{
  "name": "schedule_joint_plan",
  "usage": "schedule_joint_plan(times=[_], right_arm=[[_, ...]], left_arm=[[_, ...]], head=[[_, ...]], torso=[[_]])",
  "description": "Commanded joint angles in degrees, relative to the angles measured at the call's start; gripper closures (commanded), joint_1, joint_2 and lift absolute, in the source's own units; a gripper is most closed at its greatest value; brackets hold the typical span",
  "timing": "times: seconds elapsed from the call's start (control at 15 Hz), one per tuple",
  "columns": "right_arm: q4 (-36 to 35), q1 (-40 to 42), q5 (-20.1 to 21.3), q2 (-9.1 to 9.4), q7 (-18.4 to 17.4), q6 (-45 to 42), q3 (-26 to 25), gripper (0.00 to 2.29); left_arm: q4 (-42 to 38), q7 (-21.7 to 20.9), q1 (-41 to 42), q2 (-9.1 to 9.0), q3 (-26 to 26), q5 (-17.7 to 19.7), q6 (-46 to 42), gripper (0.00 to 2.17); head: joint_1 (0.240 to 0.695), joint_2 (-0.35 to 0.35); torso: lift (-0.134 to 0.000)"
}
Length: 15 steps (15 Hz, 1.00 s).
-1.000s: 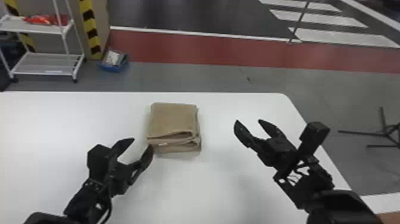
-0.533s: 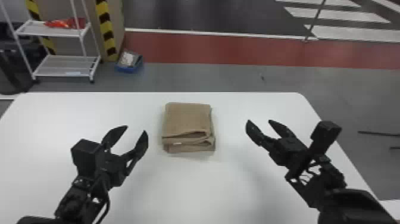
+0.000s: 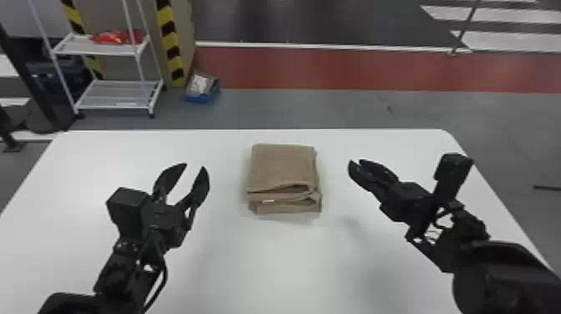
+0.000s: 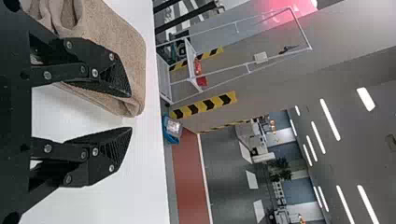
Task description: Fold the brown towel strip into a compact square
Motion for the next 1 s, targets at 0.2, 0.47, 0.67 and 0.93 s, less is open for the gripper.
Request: schedule_joint_plan(times=[0.2, 0.47, 0.67, 0.93], right_arm=[[17.7, -14.4, 4.9, 1.51, 2.5, 0.4, 8.0, 1.93], [19.2, -15.6, 6.1, 2.3, 2.8, 3.4, 8.3, 1.93], [19.3, -15.3, 6.1, 2.12, 7.0, 6.4, 7.5, 1.93], [18.3, -15.0, 6.1, 2.21, 9.4, 10.4, 7.0, 1.93]], left_arm=[[0.5, 0.3, -2.8, -0.32, -0.2, 1.0, 13.6, 1.71], [0.6, 0.3, -2.9, -0.23, -0.4, 0.8, 13.6, 1.71], [0.3, 0.3, -2.7, -0.14, -0.9, 0.6, 13.6, 1.71], [0.2, 0.4, -2.7, -0.06, -1.2, 0.3, 13.6, 1.71]], head=[[0.695, 0.008], [0.695, 0.025], [0.695, 0.031], [0.695, 0.035]], torso=[[-0.108], [-0.108], [-0.108], [-0.108]])
